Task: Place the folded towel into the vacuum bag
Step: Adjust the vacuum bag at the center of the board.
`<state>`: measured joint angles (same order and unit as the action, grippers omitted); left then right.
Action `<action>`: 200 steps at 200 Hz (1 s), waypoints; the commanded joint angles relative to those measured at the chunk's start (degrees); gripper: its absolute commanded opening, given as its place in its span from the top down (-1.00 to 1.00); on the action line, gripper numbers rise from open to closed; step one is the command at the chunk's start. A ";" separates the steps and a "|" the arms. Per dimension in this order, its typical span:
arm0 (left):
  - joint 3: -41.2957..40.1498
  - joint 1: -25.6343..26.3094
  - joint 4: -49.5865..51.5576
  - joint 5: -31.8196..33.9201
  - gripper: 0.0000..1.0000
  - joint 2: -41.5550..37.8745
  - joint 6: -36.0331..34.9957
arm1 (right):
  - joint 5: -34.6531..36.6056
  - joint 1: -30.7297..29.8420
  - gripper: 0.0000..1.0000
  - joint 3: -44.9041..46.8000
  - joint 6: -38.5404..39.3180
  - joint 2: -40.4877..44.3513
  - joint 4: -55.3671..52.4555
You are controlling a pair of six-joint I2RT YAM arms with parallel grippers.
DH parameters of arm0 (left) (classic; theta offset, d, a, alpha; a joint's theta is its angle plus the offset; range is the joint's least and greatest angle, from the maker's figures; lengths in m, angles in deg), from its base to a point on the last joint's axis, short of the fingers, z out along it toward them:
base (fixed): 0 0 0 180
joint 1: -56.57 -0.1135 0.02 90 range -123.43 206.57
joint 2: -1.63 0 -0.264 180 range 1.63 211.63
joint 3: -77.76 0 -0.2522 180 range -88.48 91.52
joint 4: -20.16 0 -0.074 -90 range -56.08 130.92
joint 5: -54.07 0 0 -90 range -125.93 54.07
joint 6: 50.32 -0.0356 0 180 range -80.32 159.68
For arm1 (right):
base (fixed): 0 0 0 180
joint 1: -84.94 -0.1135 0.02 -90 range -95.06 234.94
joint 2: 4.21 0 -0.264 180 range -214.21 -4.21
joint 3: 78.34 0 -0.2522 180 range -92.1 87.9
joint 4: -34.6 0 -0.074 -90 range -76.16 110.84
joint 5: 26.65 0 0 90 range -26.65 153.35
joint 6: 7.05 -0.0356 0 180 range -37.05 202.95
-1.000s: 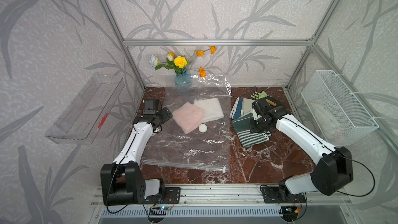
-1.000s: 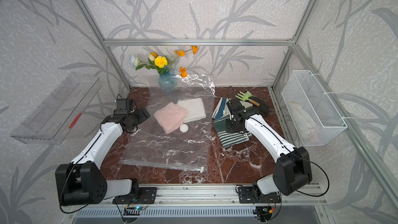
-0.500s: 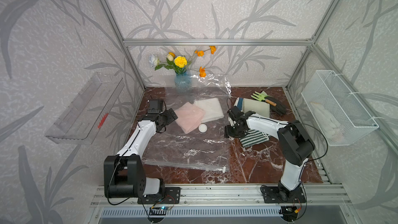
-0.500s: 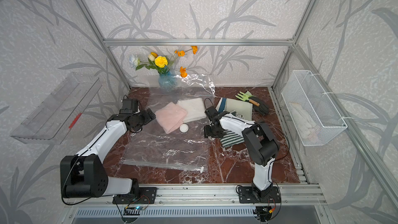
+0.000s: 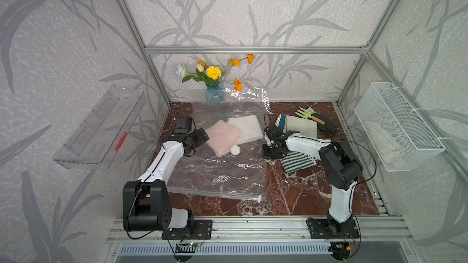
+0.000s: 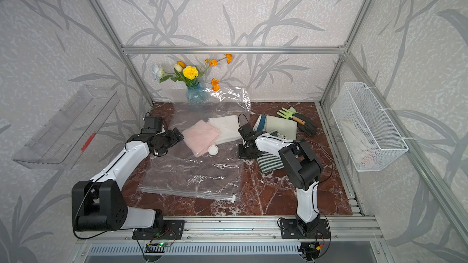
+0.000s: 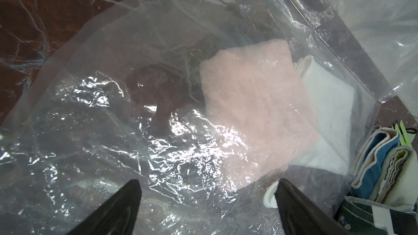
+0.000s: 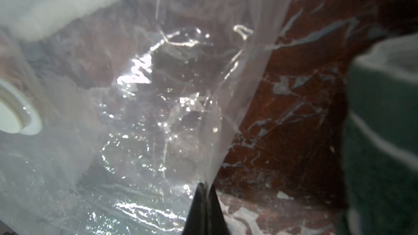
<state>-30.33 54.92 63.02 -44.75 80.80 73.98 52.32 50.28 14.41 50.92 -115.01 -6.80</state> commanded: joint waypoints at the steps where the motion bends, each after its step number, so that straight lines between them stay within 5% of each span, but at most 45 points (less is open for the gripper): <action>1: 4.28 -0.72 2.16 2.46 -0.87 -4.21 -1.71 | 0.36 -0.83 1.00 -3.39 5.10 7.99 -6.67; 72: 8.85 -2.29 5.31 3.22 -0.88 -6.12 -4.50 | 3.62 15.77 1.00 9.74 9.54 29.18 -17.51; 130: 4.87 -2.30 0.95 0.10 -0.88 1.64 -1.66 | 4.93 18.57 1.00 13.92 9.43 24.79 -15.84; 160: 4.43 -2.06 0.70 -0.39 -0.89 5.29 -0.50 | 10.94 17.64 0.12 11.00 8.97 25.61 -19.49; 182: 4.44 -0.51 -1.00 0.15 -0.89 9.11 -0.11 | 17.31 11.37 0.00 5.00 10.00 24.84 -22.70; 200: 6.04 -0.56 -2.12 0.99 -0.90 13.08 0.51 | 15.67 4.13 -0.01 0.62 9.18 21.53 -21.07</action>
<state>-25.61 53.81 62.93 -44.69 89.70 73.28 65.41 62.22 20.61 60.39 -90.86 -27.43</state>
